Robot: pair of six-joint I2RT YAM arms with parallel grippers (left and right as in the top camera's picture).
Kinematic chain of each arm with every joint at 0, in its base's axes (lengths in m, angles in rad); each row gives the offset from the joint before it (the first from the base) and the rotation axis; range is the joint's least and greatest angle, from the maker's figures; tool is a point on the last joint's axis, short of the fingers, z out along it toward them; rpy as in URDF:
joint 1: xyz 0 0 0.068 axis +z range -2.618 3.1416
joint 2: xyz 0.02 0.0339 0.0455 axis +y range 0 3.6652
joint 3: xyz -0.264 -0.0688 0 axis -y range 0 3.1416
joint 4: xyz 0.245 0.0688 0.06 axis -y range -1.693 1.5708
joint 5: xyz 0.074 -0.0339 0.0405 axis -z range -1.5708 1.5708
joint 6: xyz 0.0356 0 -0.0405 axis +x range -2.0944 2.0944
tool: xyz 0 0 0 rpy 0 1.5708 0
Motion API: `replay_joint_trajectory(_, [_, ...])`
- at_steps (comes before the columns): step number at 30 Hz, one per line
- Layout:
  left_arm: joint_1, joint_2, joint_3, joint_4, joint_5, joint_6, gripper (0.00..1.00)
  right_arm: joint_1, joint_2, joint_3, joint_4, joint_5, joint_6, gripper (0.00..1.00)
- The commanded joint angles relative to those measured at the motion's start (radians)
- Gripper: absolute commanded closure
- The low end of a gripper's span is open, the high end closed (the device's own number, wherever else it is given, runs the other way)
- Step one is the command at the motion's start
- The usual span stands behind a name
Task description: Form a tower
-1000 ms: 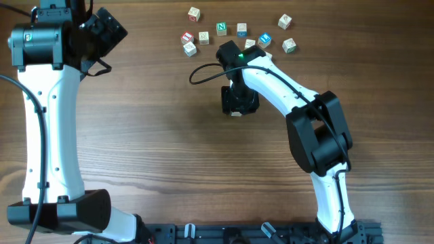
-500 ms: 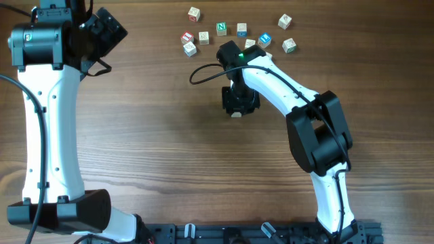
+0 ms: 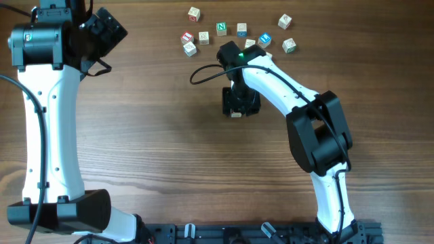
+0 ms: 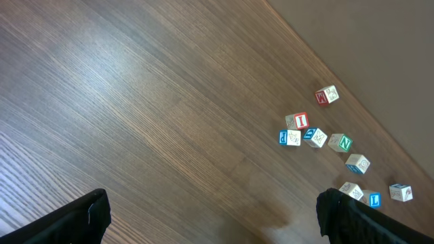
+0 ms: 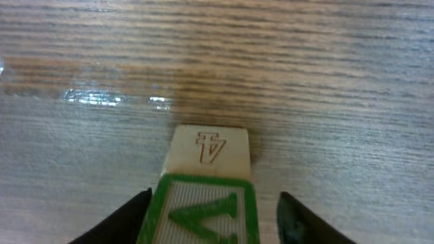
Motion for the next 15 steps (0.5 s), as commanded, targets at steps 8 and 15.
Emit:
replay_joint_trajectory(8, [0.005, -0.002, 0.0, 0.0, -0.013, 0.008, 0.0, 0.001, 0.009, 0.062, -0.022, 0.014, -0.003, 0.41])
replay_joint_trajectory(15, [0.005, -0.002, 0.0, 0.0, -0.013, 0.008, 0.0, 0.001, 0.009, 0.062, -0.024, 0.022, -0.003, 0.57])
